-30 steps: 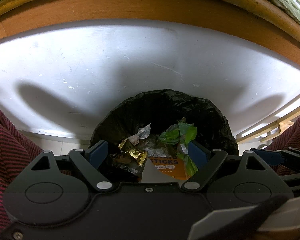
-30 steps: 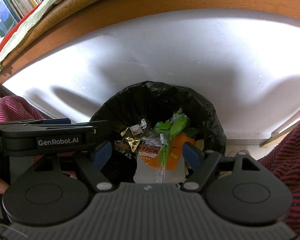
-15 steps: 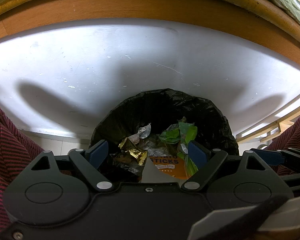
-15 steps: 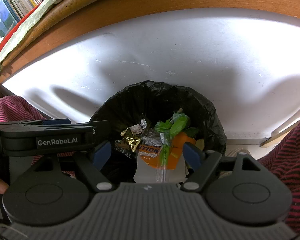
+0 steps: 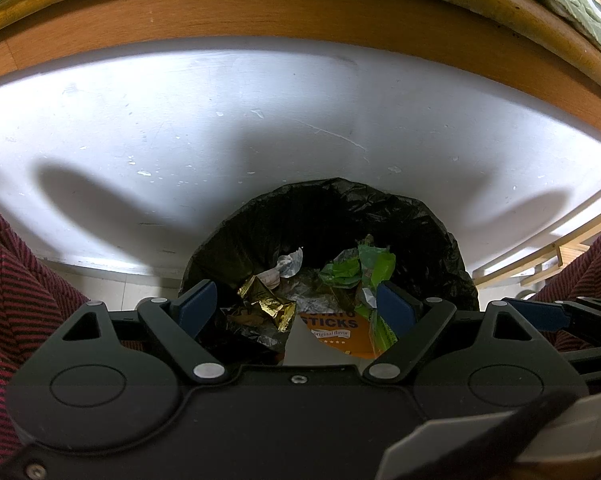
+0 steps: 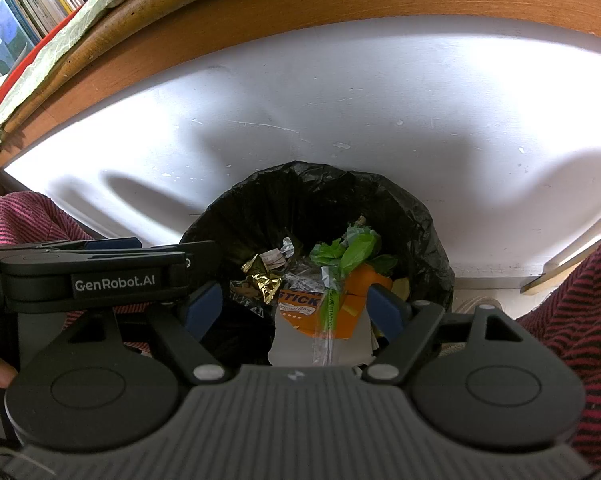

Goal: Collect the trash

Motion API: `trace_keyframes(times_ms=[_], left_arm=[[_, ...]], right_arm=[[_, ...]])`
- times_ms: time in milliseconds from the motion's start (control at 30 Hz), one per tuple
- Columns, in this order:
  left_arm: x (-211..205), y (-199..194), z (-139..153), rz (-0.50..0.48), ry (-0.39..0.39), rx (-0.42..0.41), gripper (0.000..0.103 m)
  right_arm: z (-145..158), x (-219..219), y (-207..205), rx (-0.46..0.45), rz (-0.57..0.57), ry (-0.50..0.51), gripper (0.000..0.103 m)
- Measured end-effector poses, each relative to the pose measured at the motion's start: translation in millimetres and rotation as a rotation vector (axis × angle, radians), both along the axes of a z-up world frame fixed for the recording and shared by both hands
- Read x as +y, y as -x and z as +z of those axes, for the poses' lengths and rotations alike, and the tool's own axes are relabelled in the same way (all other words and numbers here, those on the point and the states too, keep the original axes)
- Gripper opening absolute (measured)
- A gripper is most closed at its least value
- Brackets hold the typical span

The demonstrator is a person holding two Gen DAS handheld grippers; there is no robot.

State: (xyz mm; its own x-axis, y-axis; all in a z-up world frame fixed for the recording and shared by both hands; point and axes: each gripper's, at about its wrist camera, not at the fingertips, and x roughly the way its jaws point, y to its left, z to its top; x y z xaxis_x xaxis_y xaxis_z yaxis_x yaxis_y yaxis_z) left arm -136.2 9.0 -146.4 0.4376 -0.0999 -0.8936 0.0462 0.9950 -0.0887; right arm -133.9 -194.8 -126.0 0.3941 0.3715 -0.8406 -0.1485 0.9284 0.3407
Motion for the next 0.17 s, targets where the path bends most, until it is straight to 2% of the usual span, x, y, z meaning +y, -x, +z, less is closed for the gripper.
trace_keyframes(times_ms=[167], left_arm=[[-0.1,0.6,0.2,0.002,0.000,0.000,0.086]], right_arm=[[0.2,0.9,-0.2,0.001,-0.001,0.001,0.087]])
